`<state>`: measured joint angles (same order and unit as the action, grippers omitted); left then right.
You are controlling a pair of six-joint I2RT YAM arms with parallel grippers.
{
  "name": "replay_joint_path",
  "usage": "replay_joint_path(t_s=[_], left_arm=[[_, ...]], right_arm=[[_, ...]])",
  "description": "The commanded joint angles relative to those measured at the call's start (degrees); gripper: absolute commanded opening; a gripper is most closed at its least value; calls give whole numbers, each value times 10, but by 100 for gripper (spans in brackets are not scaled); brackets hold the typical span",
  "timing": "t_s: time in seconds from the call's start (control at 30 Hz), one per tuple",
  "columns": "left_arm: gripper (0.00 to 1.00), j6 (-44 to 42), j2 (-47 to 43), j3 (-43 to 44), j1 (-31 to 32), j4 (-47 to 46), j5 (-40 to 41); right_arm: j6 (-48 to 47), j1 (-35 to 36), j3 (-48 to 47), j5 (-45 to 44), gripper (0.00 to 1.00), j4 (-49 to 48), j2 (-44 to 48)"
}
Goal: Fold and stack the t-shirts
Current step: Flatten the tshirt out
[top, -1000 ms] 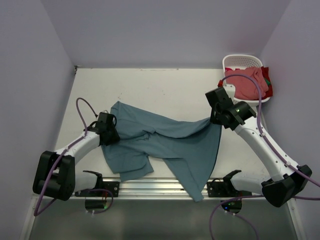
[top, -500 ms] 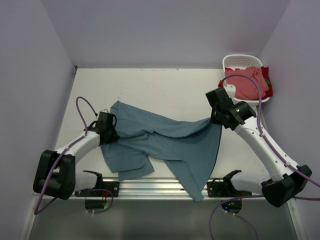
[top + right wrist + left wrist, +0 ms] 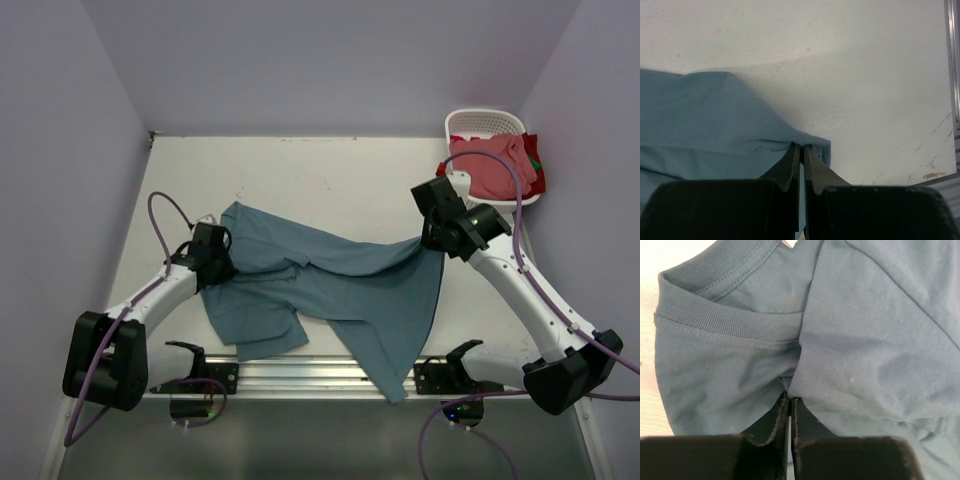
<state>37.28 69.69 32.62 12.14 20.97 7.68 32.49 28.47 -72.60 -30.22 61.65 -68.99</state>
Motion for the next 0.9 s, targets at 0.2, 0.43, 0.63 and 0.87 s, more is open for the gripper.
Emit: replay_joint_path(t_s=[0.2,0.43,0.63,0.87], left_arm=[[0,-22,-53,60,1,28,1],[0,-36,-124,234,1,129,-19],[0,-63,-136,415,1,196,-4],[0,-98,-107,592,1,222,38]], right_arm=[[-5,-3,0,-8,0,-15,18],[-8,-4,-21,-15,0,-14,25],[-27,-4,-91,-32,0,-16,25],[-73,-5,-224,-50,0,-36,16]])
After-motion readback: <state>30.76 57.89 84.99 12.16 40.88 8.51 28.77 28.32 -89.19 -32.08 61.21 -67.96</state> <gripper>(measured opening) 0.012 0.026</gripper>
